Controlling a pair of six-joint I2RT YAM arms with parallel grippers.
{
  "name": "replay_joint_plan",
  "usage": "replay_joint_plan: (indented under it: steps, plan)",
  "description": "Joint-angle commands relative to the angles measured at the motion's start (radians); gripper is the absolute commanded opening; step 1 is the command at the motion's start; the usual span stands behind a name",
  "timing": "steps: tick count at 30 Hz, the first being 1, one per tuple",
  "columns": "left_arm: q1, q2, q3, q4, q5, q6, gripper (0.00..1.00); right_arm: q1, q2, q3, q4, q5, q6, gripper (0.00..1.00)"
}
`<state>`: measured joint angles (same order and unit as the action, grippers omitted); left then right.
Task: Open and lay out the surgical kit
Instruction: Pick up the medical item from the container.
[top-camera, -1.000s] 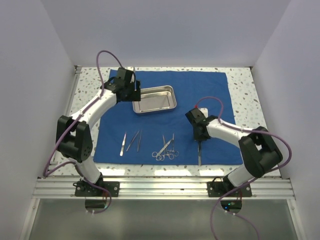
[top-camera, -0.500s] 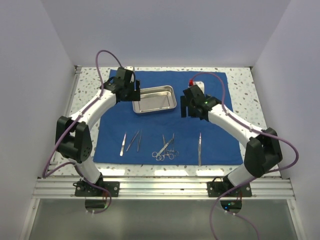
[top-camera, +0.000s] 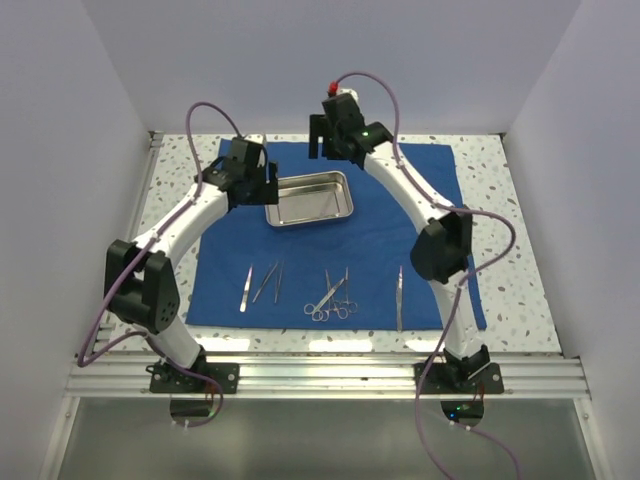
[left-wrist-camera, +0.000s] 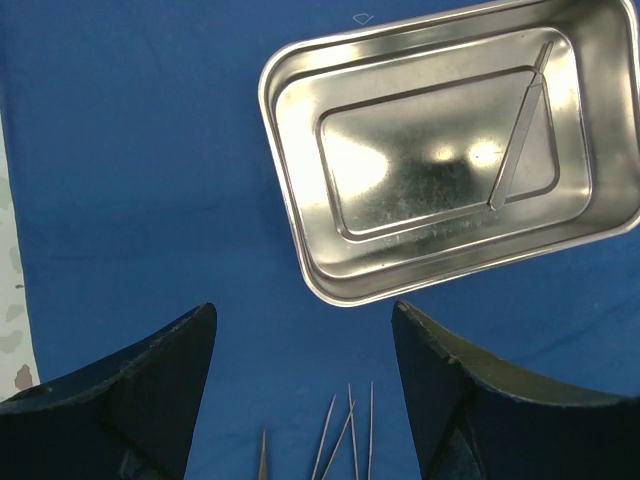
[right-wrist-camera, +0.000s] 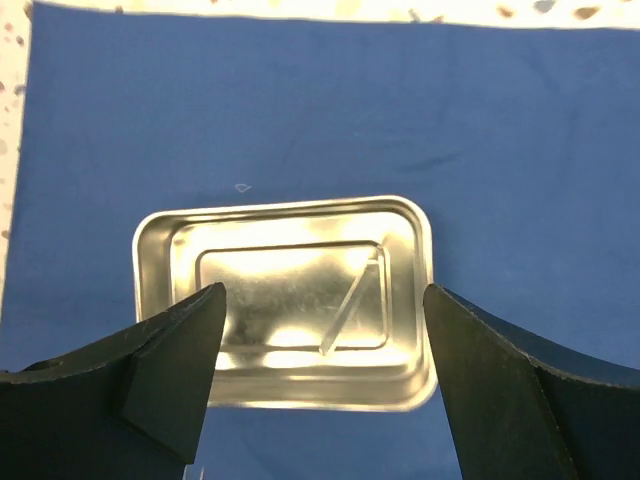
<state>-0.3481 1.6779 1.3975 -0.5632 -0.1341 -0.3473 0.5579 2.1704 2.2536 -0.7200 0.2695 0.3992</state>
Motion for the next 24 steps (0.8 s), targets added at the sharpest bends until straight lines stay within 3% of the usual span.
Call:
replay_joint_plan:
  steps: [1,4,18,24]
  plan:
    - [0.006,-0.07,-0.029,0.002,-0.006,0.004,0.75,-0.001,0.149,0.176,-0.114,-0.098,0.026,0.83]
    - [0.006,-0.092,-0.051,-0.013,-0.012,0.004,0.75,-0.001,0.233,0.239,-0.095,-0.13,0.049,0.81]
    - [0.006,-0.164,-0.101,-0.07,-0.053,0.022,0.75,-0.01,0.287,0.037,-0.05,-0.013,0.161,0.75]
    - [0.006,-0.191,-0.126,-0.096,-0.067,0.028,0.75,-0.027,0.365,0.058,-0.042,-0.023,0.23,0.71]
